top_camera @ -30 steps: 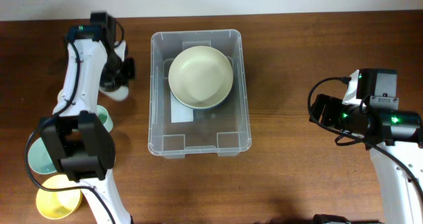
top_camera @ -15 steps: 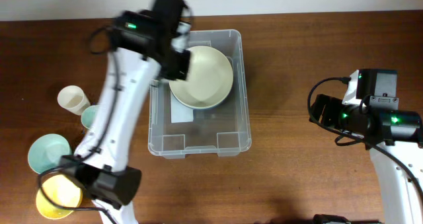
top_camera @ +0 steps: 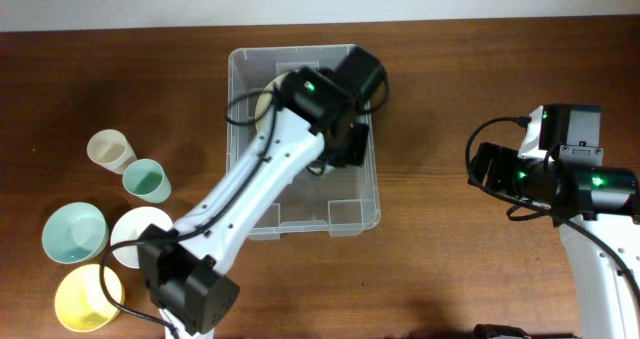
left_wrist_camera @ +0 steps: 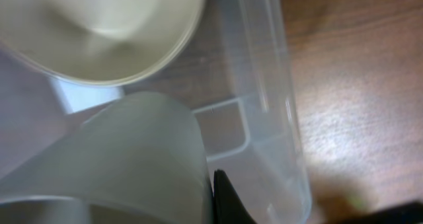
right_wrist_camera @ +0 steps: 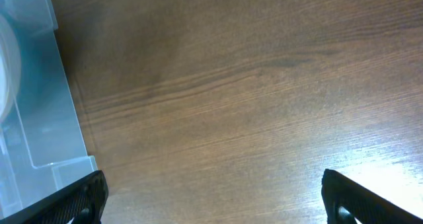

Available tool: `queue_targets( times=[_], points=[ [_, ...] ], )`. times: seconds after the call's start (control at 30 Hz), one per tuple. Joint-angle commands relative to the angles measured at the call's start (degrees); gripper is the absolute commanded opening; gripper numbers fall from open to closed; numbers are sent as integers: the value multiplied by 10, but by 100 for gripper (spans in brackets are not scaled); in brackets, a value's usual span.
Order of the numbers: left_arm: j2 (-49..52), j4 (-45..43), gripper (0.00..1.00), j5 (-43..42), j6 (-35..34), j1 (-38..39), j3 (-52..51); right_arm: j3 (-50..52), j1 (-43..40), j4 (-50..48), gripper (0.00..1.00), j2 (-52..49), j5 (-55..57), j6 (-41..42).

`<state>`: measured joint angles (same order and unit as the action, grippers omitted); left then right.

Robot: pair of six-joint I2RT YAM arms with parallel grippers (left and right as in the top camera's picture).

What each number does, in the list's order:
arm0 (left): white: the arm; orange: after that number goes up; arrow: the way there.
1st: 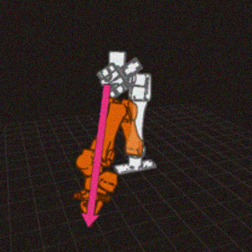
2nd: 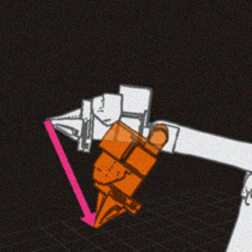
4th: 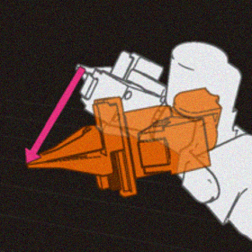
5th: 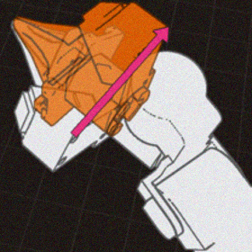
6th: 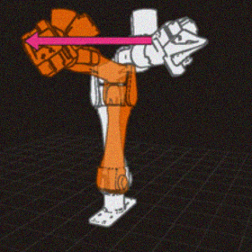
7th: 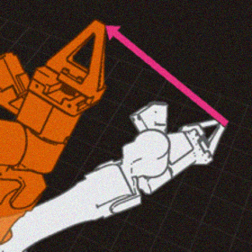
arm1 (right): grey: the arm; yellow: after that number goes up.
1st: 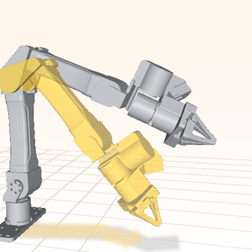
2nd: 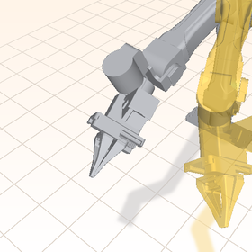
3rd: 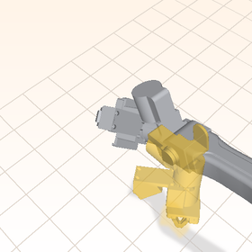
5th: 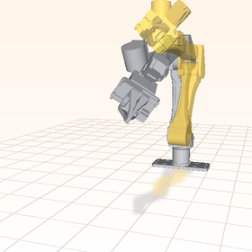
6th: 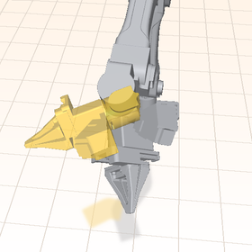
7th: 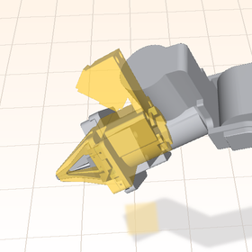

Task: Pack container
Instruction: 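Carry the grey cup with the left gripper into the bin beside the bowls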

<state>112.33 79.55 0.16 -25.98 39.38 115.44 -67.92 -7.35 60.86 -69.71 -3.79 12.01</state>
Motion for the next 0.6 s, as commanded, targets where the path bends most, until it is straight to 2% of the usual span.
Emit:
queue_targets(
  times=[0.0, 0.2, 0.57],
  points=[
    [-2, -56, 1, -56, -33, 16, -83, -2, 2, 0, 99, 2, -1, 3],
    [-2, -149, 1, -77, -63, 18, -201, -2, 2, 4, 99, 2, -1, 3],
    [10, -210, 1, -77, -63, 18, -237, -2, 2, 4, 99, 2, -1, 3]
  ],
)
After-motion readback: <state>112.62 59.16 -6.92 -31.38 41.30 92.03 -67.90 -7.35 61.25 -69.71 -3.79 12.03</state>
